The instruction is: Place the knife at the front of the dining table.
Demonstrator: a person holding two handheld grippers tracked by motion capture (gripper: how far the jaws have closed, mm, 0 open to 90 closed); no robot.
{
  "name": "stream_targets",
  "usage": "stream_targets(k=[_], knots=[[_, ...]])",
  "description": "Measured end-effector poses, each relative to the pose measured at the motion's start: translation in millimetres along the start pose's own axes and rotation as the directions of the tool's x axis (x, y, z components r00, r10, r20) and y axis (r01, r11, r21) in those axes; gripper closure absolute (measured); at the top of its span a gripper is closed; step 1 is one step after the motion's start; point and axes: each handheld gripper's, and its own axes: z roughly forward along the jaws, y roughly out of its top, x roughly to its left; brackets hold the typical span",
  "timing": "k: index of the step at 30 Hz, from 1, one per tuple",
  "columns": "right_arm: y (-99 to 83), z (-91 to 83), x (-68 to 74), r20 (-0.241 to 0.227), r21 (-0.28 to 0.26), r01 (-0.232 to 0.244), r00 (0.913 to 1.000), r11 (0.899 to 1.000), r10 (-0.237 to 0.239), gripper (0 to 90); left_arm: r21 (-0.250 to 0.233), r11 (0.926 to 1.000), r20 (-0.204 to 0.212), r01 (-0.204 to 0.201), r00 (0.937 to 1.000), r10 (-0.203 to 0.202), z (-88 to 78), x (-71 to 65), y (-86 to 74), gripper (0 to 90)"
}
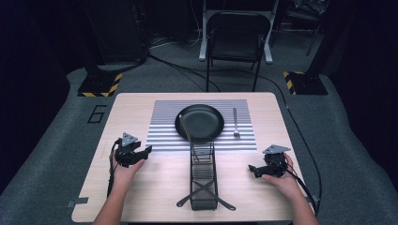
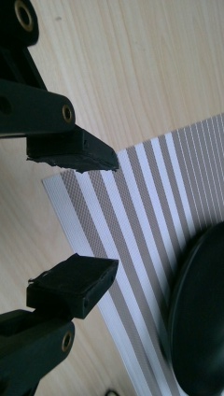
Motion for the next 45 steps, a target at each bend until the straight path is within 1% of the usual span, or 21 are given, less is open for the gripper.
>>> stream_targets(k=[2,3,4,5,6,8,10,13,15,17,19,24,28,29,34,35,36,41,43,44,45], knots=[[0.0,0.0,-0.1,-0.001,0.0,0.0,1.0,1.0,0.0,0.0,0.011,0.9999,0.002,-0.01,0.9999,0.01,-3.2,-5.9,5.9,47.5],[0.0,0.0,0.0,0.0,0.0,0.001,1.0,1.0,-0.001,0.0,0.015,0.9995,0.005,-0.029,0.9996,0.029,-4.5,-8.5,9.3,47.5],[0.0,0.0,0.0,0.0,0.0,0.001,1.0,1.0,-0.001,0.0,0.015,0.9995,0.005,-0.029,0.9996,0.029,-4.5,-8.5,9.3,47.7],[0.0,0.1,-0.1,-0.001,0.001,0.0,1.0,1.0,0.0,0.0,0.014,0.9988,0.013,-0.047,0.9988,0.047,-6.8,-13.1,14.8,48.6],[0.0,0.1,-0.1,-0.001,0.0,0.001,1.0,1.0,-0.001,0.0,0.014,0.9988,0.013,-0.047,0.9988,0.047,-6.8,-13.1,14.8,49.0],[0.0,0.0,0.0,-0.001,0.001,-0.001,1.0,1.0,0.001,0.0,0.001,0.999,0.045,-0.044,0.998,0.044,-10.9,-19.0,22.4,49.6],[0.0,0.0,-0.1,-0.001,0.0,0.0,1.0,1.0,0.0,0.0,-0.012,0.9988,0.057,-0.048,0.9972,0.049,-14.2,-24.5,29.0,50.3],[0.0,0.0,0.0,0.0,0.0,0.001,1.0,1.0,-0.001,0.0,-0.039,0.9991,0.099,-0.014,0.9949,0.017,-17.9,-29.6,36.6,50.5],[0.0,0.1,-0.1,-0.001,0.0,0.001,1.0,1.0,-0.001,0.0,-0.038,0.9993,0.12,-0.002,0.9927,0.006,-19.3,-31.5,41.9,49.1],[0.0,0.1,-0.1,-0.001,0.0,0.001,1.0,1.0,-0.001,0.0,-0.057,0.9984,0.14,0.004,0.9902,0.004,-20.2,-33.5,46.5,48.9],[0.0,0.1,-0.2,-0.001,0.0,0.001,1.0,1.0,-0.001,0.0,-0.063,0.998,0.143,-0.002,0.9897,0.011,-21.5,-35.9,51.3,47.2],[0.0,0.1,-0.1,-0.001,0.0,0.0,1.0,1.0,0.0,0.0,-0.071,0.9974,0.178,-0.007,0.9839,0.02,-26.7,-44.7,62.7,47.8],[0.0,0.1,-0.3,-0.001,0.0,0.002,1.0,1.0,-0.002,0.0,-0.076,0.9963,0.172,-0.041,0.9837,0.053,-29.2,-53.1,68.0,46.8],[0.0,0.1,-0.1,-0.001,0.0,0.0,1.0,1.0,0.0,0.0,-0.082,0.9958,0.169,-0.04,0.9841,0.054,-29.1,-55.1,68.4,46.6],[0.0,0.1,-0.2,-0.001,0.0,0.001,1.0,1.0,-0.001,0.0,-0.085,0.9925,0.19,-0.088,0.9763,0.103,-28.4,-69.8,71.8,48.2],[0.0,0.0,0.1,0.001,0.0,-0.001,1.0,1.0,0.001,0.0,-0.09,0.9918,0.181,-0.091,0.9778,0.106,-27.8,-72.8,71.9,48.2],[-0.1,-0.1,0.1,0.001,0.001,-0.002,1.0,1.0,0.002,0.0,-0.093,0.9904,0.181,-0.103,0.9764,0.118,-27.6,-76.4,72.8,48.2],[-0.5,-0.6,0.4,0.004,0.002,-0.005,1.0,1.0,0.005,0.0,-0.108,0.9901,0.22,-0.089,0.969,0.111,-28.0,-88.3,77.1,47.9],[-0.4,-0.6,0.5,0.004,0.002,-0.005,1.0,1.0,0.005,0.0,-0.111,0.9898,0.224,-0.089,0.9682,0.112,-27.7,-90.1,78.2,47.9],[-0.4,-0.6,0.4,0.004,0.002,-0.005,1.0,1.0,0.005,0.0,-0.115,0.9895,0.242,-0.088,0.9636,0.113,-27.2,-93.9,80.3,48.4],[-0.4,-0.6,0.4,0.004,0.002,-0.005,1.0,1.0,0.005,0.0,-0.113,0.9899,0.249,-0.086,0.962,0.112,-27.2,-96.1,81.2,49.2]])
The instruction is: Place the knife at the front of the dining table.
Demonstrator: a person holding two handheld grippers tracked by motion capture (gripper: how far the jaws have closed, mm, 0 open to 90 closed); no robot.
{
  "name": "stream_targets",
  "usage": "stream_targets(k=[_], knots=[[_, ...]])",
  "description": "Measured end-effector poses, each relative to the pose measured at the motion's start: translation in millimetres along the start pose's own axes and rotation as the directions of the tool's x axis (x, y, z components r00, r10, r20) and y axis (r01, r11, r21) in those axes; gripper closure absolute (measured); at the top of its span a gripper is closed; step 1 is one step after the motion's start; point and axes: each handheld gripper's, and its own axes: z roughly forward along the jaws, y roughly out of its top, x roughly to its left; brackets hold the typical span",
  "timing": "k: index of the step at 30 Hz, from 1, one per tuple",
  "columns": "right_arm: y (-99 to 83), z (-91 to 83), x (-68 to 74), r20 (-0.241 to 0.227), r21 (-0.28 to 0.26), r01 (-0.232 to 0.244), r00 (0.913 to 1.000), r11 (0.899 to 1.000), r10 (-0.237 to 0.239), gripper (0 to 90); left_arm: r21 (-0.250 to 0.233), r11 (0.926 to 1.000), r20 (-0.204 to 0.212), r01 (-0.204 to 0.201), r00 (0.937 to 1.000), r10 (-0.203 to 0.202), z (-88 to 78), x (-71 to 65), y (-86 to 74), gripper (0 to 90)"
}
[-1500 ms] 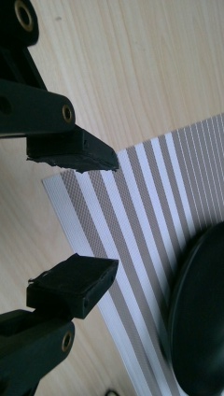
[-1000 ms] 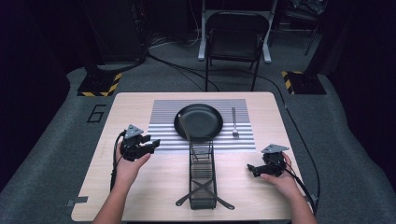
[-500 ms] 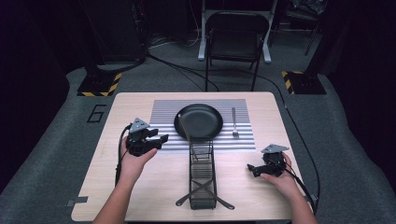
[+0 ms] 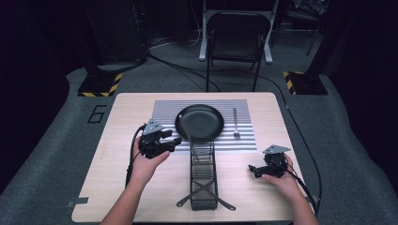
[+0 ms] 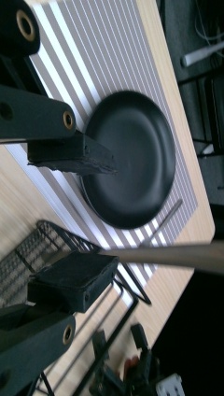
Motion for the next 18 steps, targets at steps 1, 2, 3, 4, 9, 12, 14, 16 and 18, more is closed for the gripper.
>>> stream_targets(k=[1,2,3,4,9,12,14,16,18], knots=[[0.0,0.0,0.0,0.0,0.0,0.0,1.0,1.0,0.0,0.0,0.002,1.0,0.004,-0.003,1.0,0.003,0.6,-1.1,0.7,49.7],[0.0,0.0,0.0,0.0,0.0,0.0,1.0,1.0,0.0,0.0,0.002,0.9999,0.009,-0.011,0.9999,0.011,1.5,-2.1,1.6,50.3],[0.0,0.0,0.0,0.0,0.0,0.0,1.0,1.0,0.0,0.0,0.006,0.9999,0.015,-0.012,0.9998,0.012,2.5,-3.5,2.3,51.5],[-0.1,0.0,0.1,-0.002,-0.001,-0.001,1.0,1.0,0.001,0.0,0.007,0.9999,0.016,-0.015,0.9998,0.014,3.5,-4.4,2.8,53.2],[-0.1,0.0,0.1,-0.001,-0.001,-0.002,1.0,1.0,0.002,0.0,0.022,0.9996,0.035,-0.015,0.9993,0.015,10.4,-6.3,6.3,55.0],[0.1,0.1,0.0,0.0,0.0,0.0,1.0,1.0,0.0,0.0,0.019,0.9997,0.04,-0.016,0.9991,0.015,13.7,-9.8,8.8,55.4],[0.1,0.1,0.0,0.0,0.0,0.0,1.0,1.0,0.0,0.0,0.023,0.9996,0.044,-0.016,0.9989,0.015,16.5,-12.3,10.1,55.6],[0.1,0.1,0.0,0.0,0.0,0.0,1.0,1.0,0.0,0.0,0.034,0.9994,0.042,-0.011,0.9991,0.01,20.5,-14.4,10.8,57.1],[0.1,0.1,0.0,0.0,0.0,0.0,1.0,1.0,0.0,0.0,0.038,0.9992,0.041,-0.011,0.9991,0.01,21.7,-15.0,10.9,59.8]])
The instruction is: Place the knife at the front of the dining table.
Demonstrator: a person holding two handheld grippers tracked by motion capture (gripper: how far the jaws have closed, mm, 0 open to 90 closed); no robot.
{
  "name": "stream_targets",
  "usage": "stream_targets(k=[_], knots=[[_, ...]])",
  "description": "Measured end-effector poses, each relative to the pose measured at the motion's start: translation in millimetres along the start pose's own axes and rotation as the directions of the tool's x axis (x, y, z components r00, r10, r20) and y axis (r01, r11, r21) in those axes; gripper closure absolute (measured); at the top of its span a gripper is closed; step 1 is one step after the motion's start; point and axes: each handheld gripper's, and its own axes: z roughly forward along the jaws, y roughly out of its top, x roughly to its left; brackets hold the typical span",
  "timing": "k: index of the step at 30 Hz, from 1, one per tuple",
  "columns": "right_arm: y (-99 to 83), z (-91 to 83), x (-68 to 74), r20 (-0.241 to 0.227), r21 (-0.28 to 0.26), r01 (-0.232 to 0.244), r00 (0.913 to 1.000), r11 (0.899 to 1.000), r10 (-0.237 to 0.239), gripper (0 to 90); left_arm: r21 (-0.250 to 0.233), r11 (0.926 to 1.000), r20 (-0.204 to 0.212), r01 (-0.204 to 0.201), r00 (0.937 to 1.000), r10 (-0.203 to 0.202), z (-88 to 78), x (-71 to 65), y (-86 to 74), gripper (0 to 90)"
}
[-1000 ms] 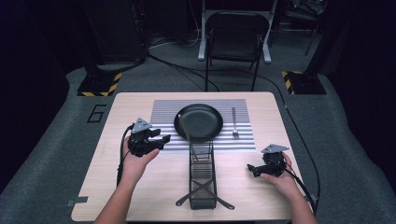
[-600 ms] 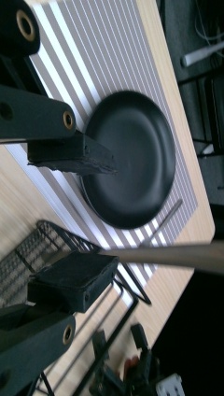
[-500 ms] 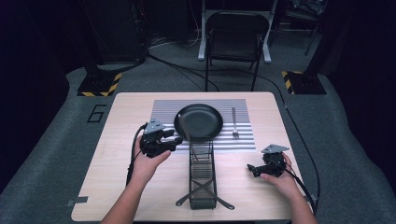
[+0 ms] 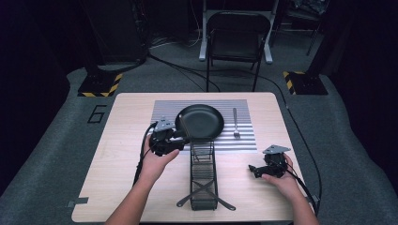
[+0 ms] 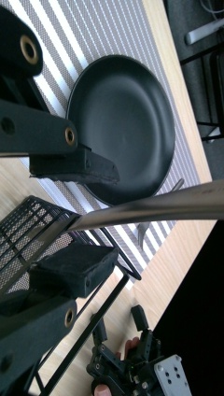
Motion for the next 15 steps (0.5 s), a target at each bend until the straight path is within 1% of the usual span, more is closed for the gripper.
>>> stream_targets(k=[3,5,6,9,12,13,15], knots=[[0.2,0.2,-0.3,-0.001,0.0,0.005,1.0,1.0,-0.005,0.0,-0.003,1.0,-0.005,-0.001,1.0,0.001,5.4,-1.8,0.8,61.1],[0.2,0.2,-0.4,-0.001,0.0,0.005,1.0,1.0,-0.005,0.0,-0.006,1.0,0.003,0.002,1.0,-0.002,7.0,-2.3,0.9,64.7],[0.2,0.2,-0.4,-0.001,0.0,0.005,1.0,1.0,-0.005,0.0,0.0,1.0,0.001,0.005,1.0,-0.005,8.8,-2.7,1.1,65.0],[0.2,0.2,-0.4,-0.001,0.0,0.006,1.0,1.0,-0.006,0.0,-0.009,1.0,-0.008,0.0,1.0,0.0,11.7,-3.5,0.9,64.1],[0.2,0.3,-0.3,-0.001,-0.001,0.005,1.0,1.0,-0.005,0.0,-0.005,1.0,-0.013,-0.003,0.9999,0.003,14.6,-4.0,0.7,64.3],[0.3,0.4,-0.2,-0.002,-0.001,0.002,1.0,1.0,-0.002,0.0,0.003,1.0,-0.012,-0.008,0.9999,0.008,15.2,-3.7,0.8,65.0],[0.3,0.4,-0.3,-0.002,-0.001,0.004,1.0,1.0,-0.004,0.0,0.002,1.0,-0.001,-0.003,1.0,0.003,17.0,-3.6,0.3,65.2]])
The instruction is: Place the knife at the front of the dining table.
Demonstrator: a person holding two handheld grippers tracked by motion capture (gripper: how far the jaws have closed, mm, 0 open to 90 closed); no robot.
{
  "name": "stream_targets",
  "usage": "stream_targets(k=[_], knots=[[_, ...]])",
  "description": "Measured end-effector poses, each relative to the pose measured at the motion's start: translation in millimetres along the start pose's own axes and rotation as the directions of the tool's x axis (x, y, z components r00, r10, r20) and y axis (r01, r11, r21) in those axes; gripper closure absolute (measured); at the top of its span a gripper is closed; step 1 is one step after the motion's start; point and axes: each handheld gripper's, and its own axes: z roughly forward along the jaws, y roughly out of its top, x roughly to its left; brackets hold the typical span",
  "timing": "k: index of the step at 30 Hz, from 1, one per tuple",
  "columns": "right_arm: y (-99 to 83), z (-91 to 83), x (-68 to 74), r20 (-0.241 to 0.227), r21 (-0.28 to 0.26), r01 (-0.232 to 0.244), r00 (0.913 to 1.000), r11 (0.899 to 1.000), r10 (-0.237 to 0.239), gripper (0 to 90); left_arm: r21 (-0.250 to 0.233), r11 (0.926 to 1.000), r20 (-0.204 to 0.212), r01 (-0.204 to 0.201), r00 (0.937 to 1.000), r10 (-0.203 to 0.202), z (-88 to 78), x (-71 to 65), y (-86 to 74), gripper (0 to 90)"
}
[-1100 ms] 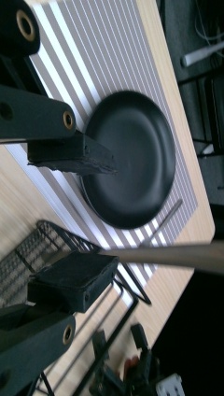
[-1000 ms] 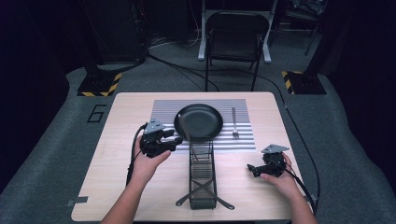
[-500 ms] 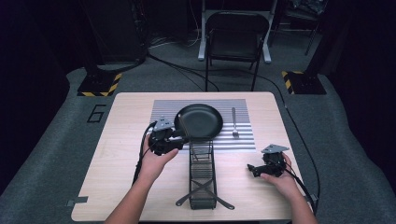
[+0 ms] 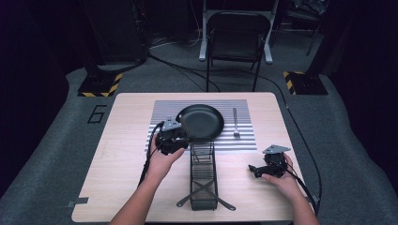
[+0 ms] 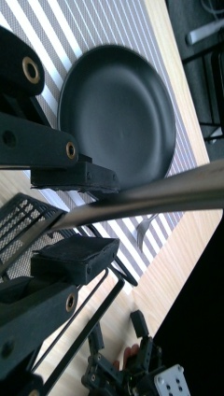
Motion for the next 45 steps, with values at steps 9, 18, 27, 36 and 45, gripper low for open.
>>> stream_targets(k=[9,18,27,36,45], knots=[[0.2,0.2,0.2,-0.001,0.0,-0.002,1.0,1.0,0.002,0.0,-0.019,0.9992,0.031,0.035,0.9989,-0.035,5.8,0.3,-2.5,67.4],[0.2,0.2,0.6,-0.002,0.001,-0.008,1.0,1.0,0.008,0.0,-0.041,0.9988,0.035,0.025,0.9991,-0.024,1.6,0.0,-7.3,78.1],[0.2,0.3,0.5,-0.004,0.0,-0.009,1.0,1.0,0.009,0.0,-0.069,0.9976,0.037,0.008,0.9993,-0.005,-0.5,-14.4,-11.1,80.6],[0.2,0.2,0.6,-0.002,0.001,-0.009,1.0,1.0,0.009,0.0,-0.085,0.9963,0.027,-0.013,0.9995,0.015,2.9,-20.2,-12.2,80.9],[0.2,0.3,0.5,-0.005,0.0,-0.01,0.9999,1.0,0.01,0.0,-0.072,0.9971,0.025,-0.024,0.9994,0.026,1.8,-23.0,-11.1,81.2]])
